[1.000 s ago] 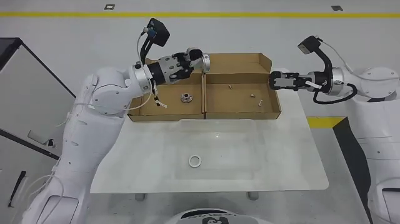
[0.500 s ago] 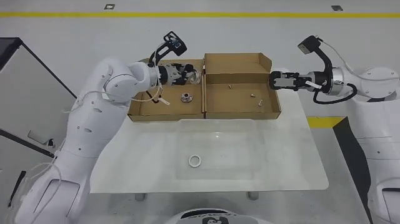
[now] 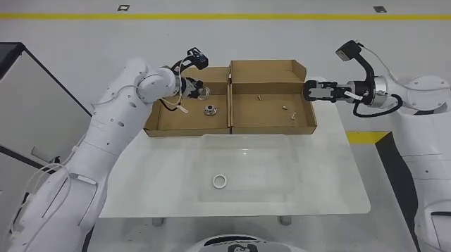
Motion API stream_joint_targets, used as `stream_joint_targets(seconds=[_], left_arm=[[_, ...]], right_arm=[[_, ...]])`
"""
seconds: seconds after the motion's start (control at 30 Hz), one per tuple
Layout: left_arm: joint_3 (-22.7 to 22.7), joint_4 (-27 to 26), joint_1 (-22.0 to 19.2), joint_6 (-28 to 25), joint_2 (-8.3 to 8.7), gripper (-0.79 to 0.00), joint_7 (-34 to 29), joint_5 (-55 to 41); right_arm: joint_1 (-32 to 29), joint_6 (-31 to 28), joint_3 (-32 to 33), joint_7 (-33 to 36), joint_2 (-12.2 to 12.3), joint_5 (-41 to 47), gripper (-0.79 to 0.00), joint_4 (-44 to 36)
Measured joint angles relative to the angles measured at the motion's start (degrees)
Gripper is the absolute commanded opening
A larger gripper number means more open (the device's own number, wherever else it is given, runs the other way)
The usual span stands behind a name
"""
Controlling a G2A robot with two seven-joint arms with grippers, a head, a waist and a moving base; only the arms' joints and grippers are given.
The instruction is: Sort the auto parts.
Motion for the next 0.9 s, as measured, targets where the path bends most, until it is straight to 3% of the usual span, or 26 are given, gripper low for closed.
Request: stream_joint_targets(seconds=[0.2, 0.37, 0.6, 0.9], left_arm=[[0.01, -0.19, 0.15, 0.13, 0.03, -0.785, 0.11, 0.22], [2.78, 1.08, -0.17, 3.89, -0.59, -0.785, -1.96, 4.11], [10.14, 12.47, -5.11, 8.56, -4.43, -0.785, -3.00, 4.12], [15.88, 28.53, -10.59, 9.14, -9.63, -0.785, 0.75, 2.00]], right_arm=[[0.00, 0.00, 0.00, 0.00, 0.00, 0.00, 0.000, 0.00], [0.00, 0.00, 0.00, 0.00, 0.00, 0.00, 0.000, 0.00], [0.00, 0.00, 0.00, 0.00, 0.00, 0.00, 0.000, 0.00], [0.00, 0.00, 0.00, 0.00, 0.00, 0.00, 0.000, 0.00]])
